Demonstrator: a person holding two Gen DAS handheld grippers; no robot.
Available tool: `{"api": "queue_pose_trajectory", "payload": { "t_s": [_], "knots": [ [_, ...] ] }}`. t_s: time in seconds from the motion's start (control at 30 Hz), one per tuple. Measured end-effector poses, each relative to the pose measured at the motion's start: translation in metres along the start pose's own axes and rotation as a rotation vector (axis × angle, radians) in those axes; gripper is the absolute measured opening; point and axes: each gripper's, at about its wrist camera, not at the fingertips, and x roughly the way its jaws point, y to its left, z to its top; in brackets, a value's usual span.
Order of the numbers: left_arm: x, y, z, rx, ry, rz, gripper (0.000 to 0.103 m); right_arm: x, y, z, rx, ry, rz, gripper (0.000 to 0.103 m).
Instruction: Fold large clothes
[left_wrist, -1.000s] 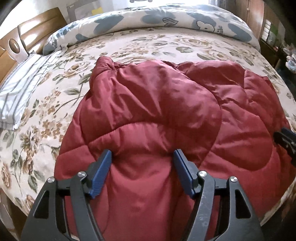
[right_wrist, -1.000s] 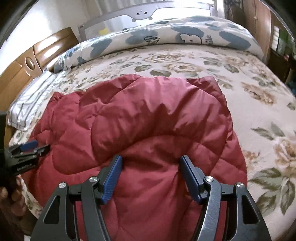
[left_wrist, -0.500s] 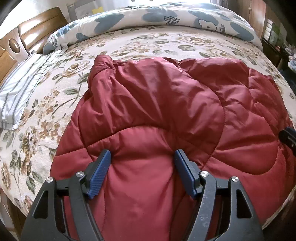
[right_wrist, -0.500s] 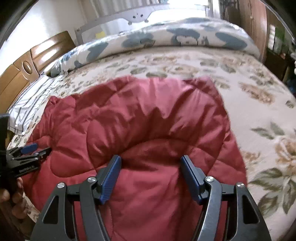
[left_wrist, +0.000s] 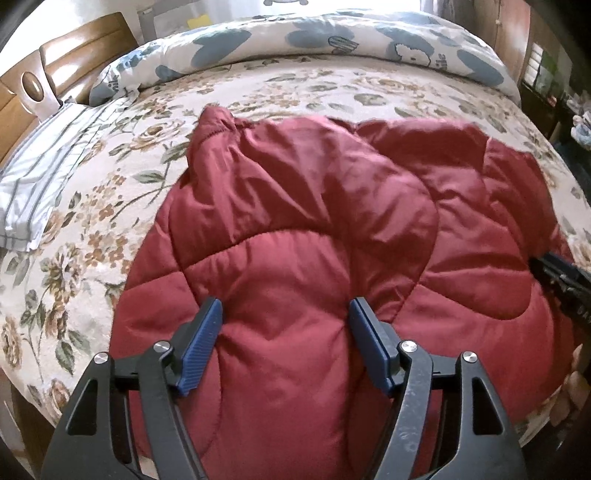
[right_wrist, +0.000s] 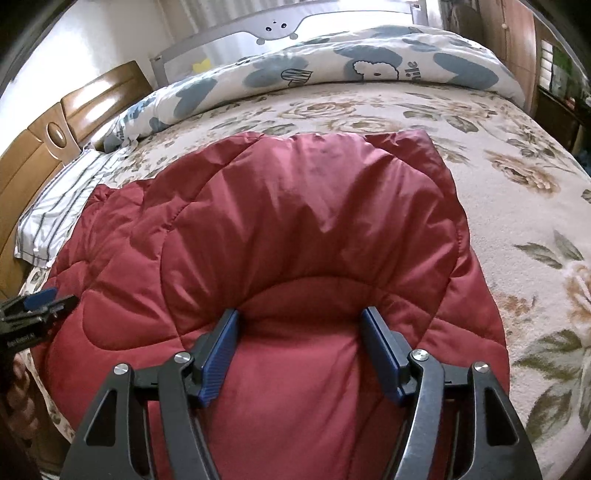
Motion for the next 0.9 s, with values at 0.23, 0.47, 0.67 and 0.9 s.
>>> {"api": "queue_pose_trajectory", "payload": {
  "t_s": [0.23,0.47,0.67,0.9],
  "knots": [
    [0.012,-0.002,0.003,0.009,-0.001,0.006,0.075,0.0,0.001,0.001,0.004,0.007,-0.001,0.067],
    [-0.001,0.003,-0.002,-0.007,-0.005,-0.008,0.077,-0.03,0.006,-0.005,0.014,-0.012,0.001,0.069],
    [-0.029,0.008,-0.022,-0.013,-0.015,-0.018,0.083,-0.058,0.008,-0.022,0.012,-0.004,0.017,0.071],
    [-0.056,0.013,-0.061,-0.005,-0.02,-0.014,0.085,-0.094,0.017,-0.059,-0.017,0.002,0.055,0.086]
  ]
}}
